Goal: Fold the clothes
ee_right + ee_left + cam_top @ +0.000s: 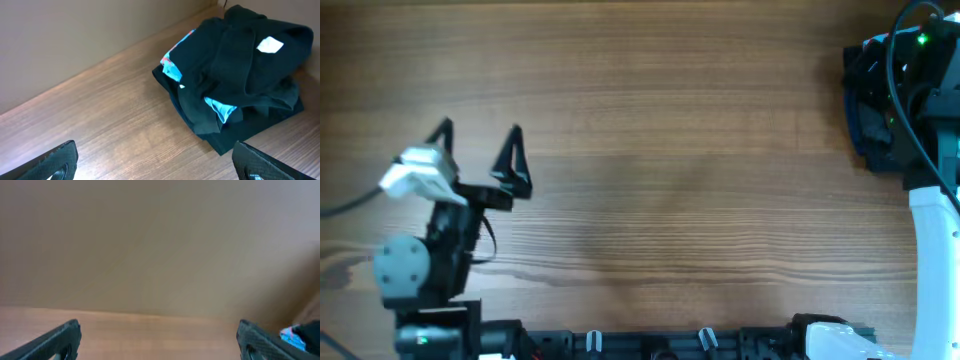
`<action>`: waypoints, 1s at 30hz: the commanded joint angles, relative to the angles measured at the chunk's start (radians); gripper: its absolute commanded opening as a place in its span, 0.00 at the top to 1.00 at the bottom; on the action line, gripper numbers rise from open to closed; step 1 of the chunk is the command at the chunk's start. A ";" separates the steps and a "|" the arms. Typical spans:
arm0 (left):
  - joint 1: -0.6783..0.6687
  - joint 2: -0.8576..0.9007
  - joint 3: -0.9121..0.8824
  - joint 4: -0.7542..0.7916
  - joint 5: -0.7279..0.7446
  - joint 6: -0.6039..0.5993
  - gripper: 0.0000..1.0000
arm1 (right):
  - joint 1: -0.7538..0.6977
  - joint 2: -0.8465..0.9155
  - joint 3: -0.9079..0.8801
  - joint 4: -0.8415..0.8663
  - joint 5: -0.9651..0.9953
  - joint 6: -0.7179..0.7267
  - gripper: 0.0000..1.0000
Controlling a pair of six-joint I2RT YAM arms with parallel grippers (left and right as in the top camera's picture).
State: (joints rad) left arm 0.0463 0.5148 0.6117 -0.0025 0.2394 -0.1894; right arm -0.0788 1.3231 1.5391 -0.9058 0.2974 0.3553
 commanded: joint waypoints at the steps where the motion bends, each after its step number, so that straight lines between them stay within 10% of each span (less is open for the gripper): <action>1: 0.006 -0.111 -0.159 0.063 0.026 -0.002 0.00 | 0.003 0.009 0.005 0.000 0.027 0.011 0.00; 30: -0.012 -0.500 -0.502 0.067 -0.013 0.002 0.00 | 0.003 0.008 0.005 0.000 0.027 0.011 0.00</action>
State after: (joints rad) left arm 0.0395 0.0444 0.1390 0.0608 0.2481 -0.1894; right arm -0.0792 1.3231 1.5391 -0.9058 0.2974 0.3553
